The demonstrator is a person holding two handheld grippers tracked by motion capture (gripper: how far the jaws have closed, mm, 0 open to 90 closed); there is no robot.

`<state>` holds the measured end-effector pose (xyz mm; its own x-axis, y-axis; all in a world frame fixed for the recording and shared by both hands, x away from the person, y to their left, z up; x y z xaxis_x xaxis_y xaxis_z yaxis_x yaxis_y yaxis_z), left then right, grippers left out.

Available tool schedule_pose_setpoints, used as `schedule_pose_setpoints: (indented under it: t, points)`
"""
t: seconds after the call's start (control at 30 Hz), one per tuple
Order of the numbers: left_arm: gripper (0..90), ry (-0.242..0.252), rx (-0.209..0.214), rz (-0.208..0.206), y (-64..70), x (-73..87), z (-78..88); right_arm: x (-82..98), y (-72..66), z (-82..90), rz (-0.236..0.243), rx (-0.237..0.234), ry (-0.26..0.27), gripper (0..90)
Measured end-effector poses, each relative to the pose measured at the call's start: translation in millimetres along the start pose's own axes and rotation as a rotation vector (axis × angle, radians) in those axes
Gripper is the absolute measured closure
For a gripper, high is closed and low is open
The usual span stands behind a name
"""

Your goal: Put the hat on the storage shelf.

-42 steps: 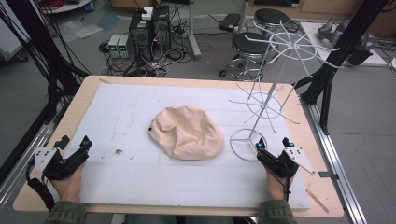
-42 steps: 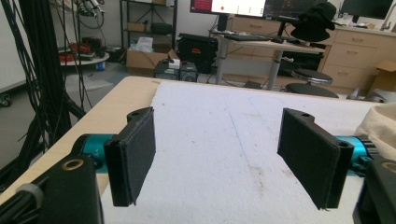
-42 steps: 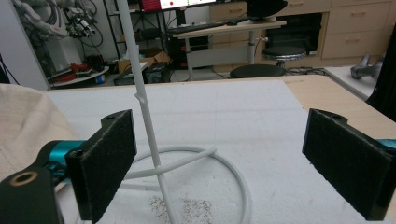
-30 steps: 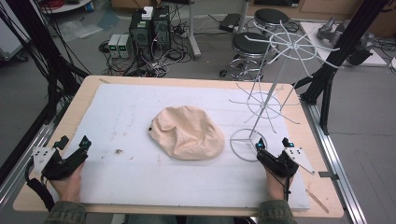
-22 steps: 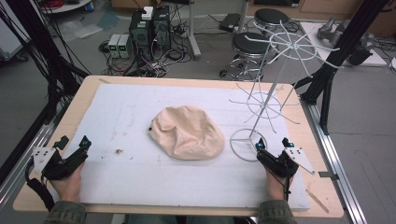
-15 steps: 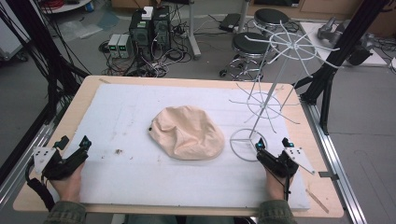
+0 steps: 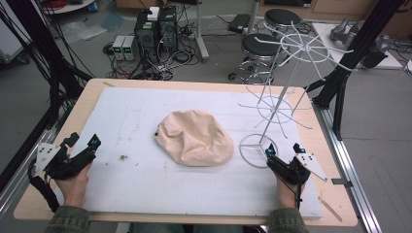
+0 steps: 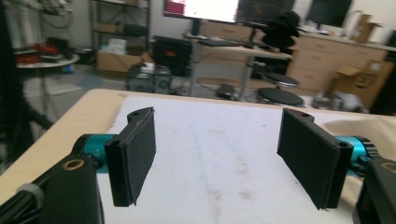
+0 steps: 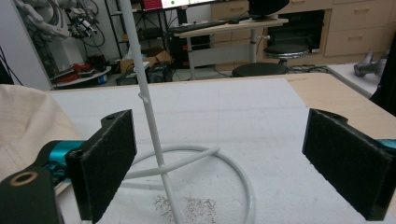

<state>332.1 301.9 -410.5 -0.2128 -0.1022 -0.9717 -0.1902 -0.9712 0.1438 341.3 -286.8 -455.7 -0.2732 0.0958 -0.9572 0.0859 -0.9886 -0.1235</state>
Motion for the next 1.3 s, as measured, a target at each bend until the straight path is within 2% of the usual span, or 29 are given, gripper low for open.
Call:
schedule_pose_setpoints:
  t: [0.1, 0.17, 0.27, 0.33, 0.4, 0.5, 0.7, 0.83, 0.93, 1.07, 1.13, 1.3]
  points:
    - [28.1, -0.012, 0.071, 0.005, 9.3, -11.2, -9.8, -1.4, 0.1, 0.9, 0.003, -0.003, 0.011, 8.9]
    - [28.1, -0.024, 0.112, -0.011, 18.8, -19.4, -18.1, -1.3, -0.5, 1.1, 0.001, -0.007, 0.010, 8.9]
    - [28.5, -0.021, 0.136, -0.055, 35.9, -33.8, -28.5, -1.0, -1.1, 1.0, -0.002, -0.010, 0.008, 8.9]
    - [28.6, -0.009, 0.161, -0.060, 46.8, -43.0, -34.9, -1.1, -1.1, 0.7, -0.003, -0.010, 0.009, 8.9]
    - [28.7, -0.013, 0.181, -0.075, 57.9, -50.2, -41.8, -1.4, -0.6, 1.4, 0.001, -0.006, 0.010, 8.9]
    - [29.0, -0.034, 0.211, -0.120, 73.6, -59.0, -50.4, -2.5, -1.1, 2.3, -0.003, -0.007, 0.016, 8.9]
    - [30.6, -0.053, 0.304, -0.138, 101.5, -76.6, -62.9, -2.3, -1.6, 1.5, -0.002, -0.016, 0.016, 8.9]
    - [30.7, -0.119, 0.368, -0.160, 120.0, -78.0, -74.6, -2.5, -1.9, 2.0, -0.007, -0.019, 0.015, 8.9]
    - [28.4, -0.175, 0.405, -0.203, 137.0, -75.8, -82.9, -3.6, -1.4, 1.9, -0.004, -0.022, 0.027, 8.9]
    - [26.4, -0.231, 0.480, -0.226, 160.7, -72.8, -91.7, -3.6, -1.5, 2.0, -0.009, -0.025, 0.027, 8.9]
    - [25.5, -0.271, 0.518, -0.244, 170.7, -69.7, -96.2, -3.5, -1.4, 1.8, -0.005, -0.025, 0.026, 8.9]
    - [23.0, -0.337, 0.579, -0.294, 190.5, -60.4, -106.2, -3.4, -1.6, 1.9, -0.005, -0.026, 0.025, 8.9]
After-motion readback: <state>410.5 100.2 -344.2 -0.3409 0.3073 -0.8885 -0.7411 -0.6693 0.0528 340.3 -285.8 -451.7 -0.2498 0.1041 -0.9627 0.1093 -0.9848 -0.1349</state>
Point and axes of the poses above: each handheld gripper's, and its own axes: z roughly backward along the jaws, x roughly out of its underside, y roughly to its right, the point moved 7 cm from there along -z, roughly forward along the jaws, and after that the axes turned 7 degrees about -y, right-handed, at the moved point
